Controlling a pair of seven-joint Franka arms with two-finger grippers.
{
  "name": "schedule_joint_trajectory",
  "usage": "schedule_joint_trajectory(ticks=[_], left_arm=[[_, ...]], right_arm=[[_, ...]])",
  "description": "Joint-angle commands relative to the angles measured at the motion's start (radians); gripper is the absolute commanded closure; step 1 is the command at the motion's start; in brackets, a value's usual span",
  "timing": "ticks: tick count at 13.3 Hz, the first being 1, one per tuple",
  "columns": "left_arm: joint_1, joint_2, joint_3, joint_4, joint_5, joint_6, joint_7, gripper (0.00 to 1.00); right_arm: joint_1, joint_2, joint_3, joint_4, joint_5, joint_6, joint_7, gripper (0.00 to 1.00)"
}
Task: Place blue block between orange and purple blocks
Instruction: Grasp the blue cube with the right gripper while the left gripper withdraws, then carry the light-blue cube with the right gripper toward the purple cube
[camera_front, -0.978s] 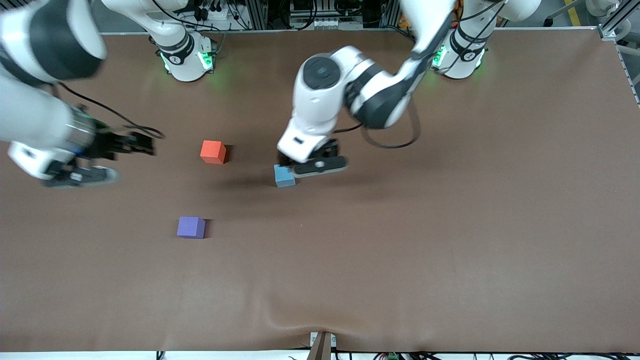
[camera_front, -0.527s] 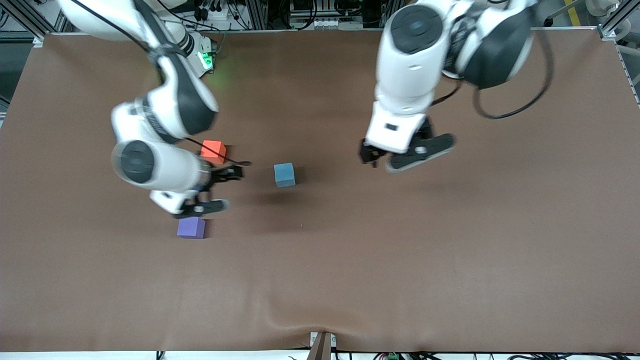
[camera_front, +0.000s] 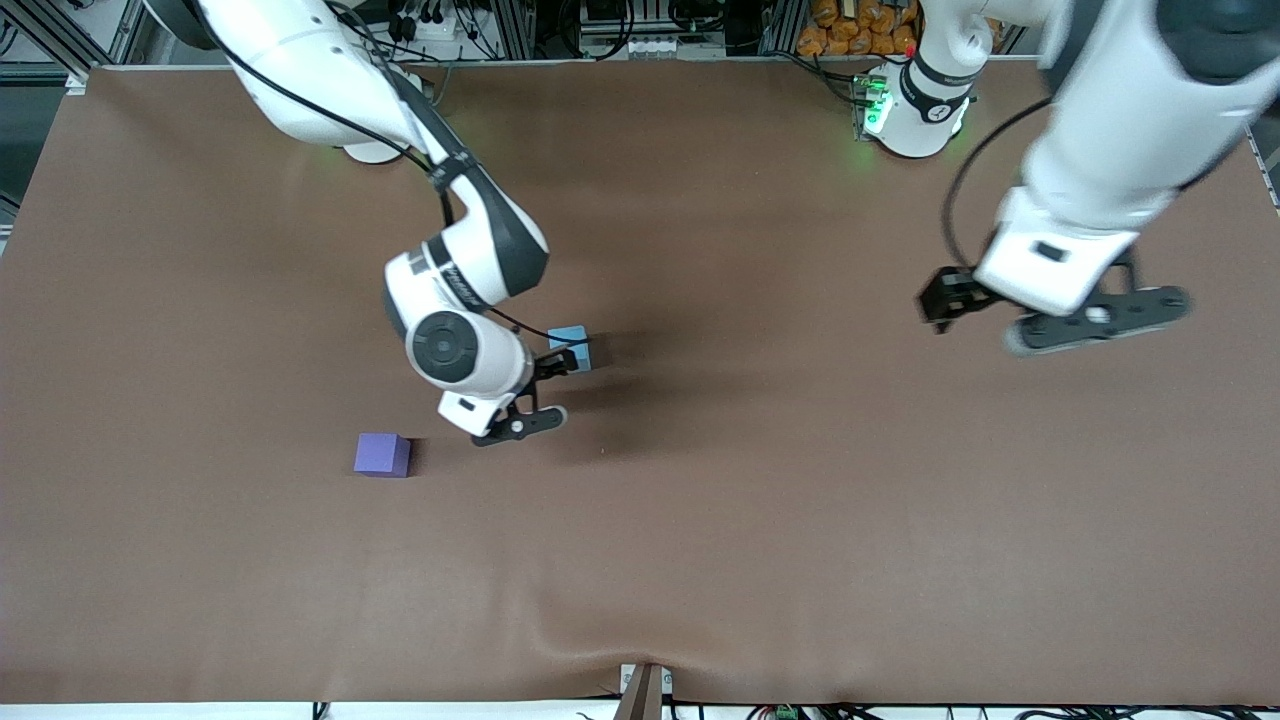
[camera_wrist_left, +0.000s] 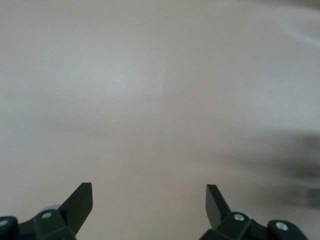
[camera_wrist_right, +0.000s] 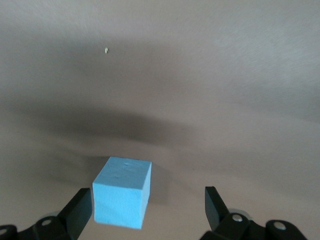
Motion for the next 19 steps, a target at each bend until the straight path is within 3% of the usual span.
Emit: schedule_joint_trajectory(ticks=[1, 4, 8, 11, 13, 15, 17, 18, 19], left_arm=[[0.046, -0.069, -0.014, -0.063, 0.000, -0.025, 0.119, 0.00], [0.146, -0.136, -0.020, -0.167, -0.062, 0.009, 0.208, 0.00], [0.186, -0.274, -0.019, -0.359, -0.069, 0.105, 0.211, 0.00], [0.241, -0.343, -0.019, -0.433, -0.072, 0.119, 0.255, 0.00], [0.252, -0.334, -0.017, -0.409, -0.073, 0.123, 0.268, 0.00], [0.249, -0.267, -0.017, -0.300, -0.076, 0.071, 0.269, 0.00], [0.253, -0.264, -0.011, -0.294, -0.070, 0.060, 0.275, 0.00], [0.253, -0.262, -0.011, -0.286, -0.060, 0.061, 0.282, 0.00], [0.255, -0.256, -0.011, -0.275, -0.064, 0.061, 0.283, 0.00]], right_arm=[[0.035, 0.001, -0.010, -0.014, -0.043, -0.005, 0.055, 0.00], [0.053, 0.001, -0.010, -0.040, -0.043, -0.002, 0.055, 0.00], [0.084, -0.011, -0.010, -0.115, -0.043, 0.055, 0.056, 0.00], [0.106, -0.002, -0.010, -0.118, -0.043, 0.081, 0.094, 0.00], [0.115, -0.002, -0.011, -0.132, -0.043, 0.090, 0.097, 0.00], [0.132, -0.004, -0.013, -0.152, -0.044, 0.107, 0.113, 0.00], [0.133, -0.002, -0.013, -0.184, -0.064, 0.155, 0.116, 0.00], [0.132, -0.002, -0.013, -0.194, -0.064, 0.178, 0.120, 0.10], [0.135, -0.004, -0.013, -0.194, -0.069, 0.179, 0.125, 0.49]])
